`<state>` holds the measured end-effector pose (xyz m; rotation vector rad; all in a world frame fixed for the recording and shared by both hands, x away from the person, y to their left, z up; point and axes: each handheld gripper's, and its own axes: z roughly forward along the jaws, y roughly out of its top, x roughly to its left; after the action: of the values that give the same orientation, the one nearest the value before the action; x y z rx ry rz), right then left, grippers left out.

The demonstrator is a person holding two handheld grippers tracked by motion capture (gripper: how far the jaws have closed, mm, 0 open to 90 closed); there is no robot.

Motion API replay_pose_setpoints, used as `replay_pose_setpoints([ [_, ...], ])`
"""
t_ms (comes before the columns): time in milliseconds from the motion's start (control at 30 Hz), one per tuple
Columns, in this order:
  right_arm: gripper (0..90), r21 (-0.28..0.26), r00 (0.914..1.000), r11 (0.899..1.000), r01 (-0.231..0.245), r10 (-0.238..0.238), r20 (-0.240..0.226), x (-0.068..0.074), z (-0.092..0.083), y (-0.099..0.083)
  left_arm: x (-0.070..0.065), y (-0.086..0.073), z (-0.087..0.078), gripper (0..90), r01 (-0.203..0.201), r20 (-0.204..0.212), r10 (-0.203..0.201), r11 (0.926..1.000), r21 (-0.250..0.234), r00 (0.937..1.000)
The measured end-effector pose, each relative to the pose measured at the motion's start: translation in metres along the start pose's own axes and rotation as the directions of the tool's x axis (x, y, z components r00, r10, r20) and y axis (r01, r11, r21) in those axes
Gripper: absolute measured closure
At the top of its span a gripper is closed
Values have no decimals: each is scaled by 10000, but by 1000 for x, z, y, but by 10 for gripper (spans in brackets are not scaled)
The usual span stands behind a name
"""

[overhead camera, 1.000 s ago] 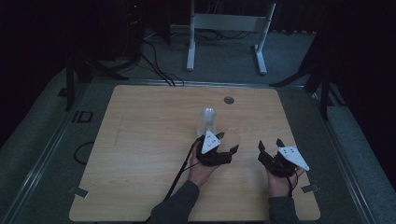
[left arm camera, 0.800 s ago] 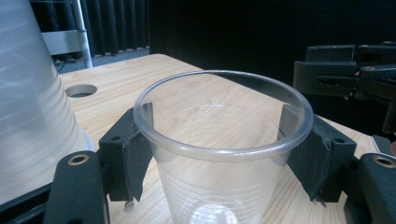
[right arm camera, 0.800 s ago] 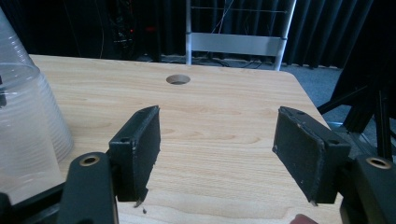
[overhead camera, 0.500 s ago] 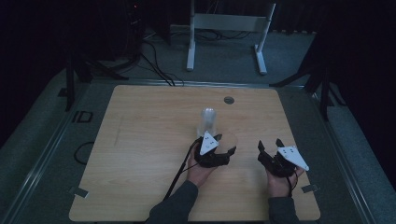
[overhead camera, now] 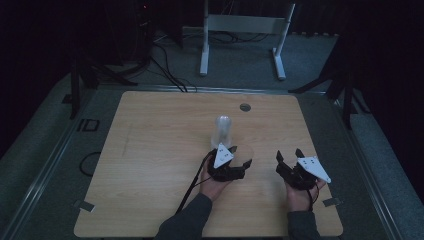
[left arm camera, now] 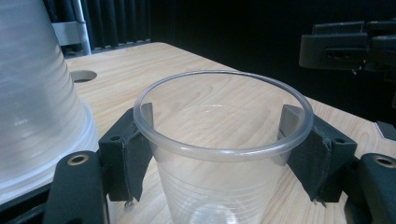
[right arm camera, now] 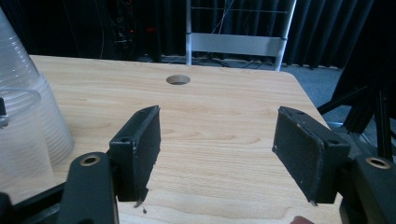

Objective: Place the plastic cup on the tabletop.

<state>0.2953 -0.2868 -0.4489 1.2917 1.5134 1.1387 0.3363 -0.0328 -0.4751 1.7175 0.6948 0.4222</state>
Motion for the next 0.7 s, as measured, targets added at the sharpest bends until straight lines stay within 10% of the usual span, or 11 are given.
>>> replay_pose_setpoints([
  [700,317,17,10000,10000,31,-31,-20,0,0,0,-4,-11,0,271,-192,68,190,9992,358,9998],
])
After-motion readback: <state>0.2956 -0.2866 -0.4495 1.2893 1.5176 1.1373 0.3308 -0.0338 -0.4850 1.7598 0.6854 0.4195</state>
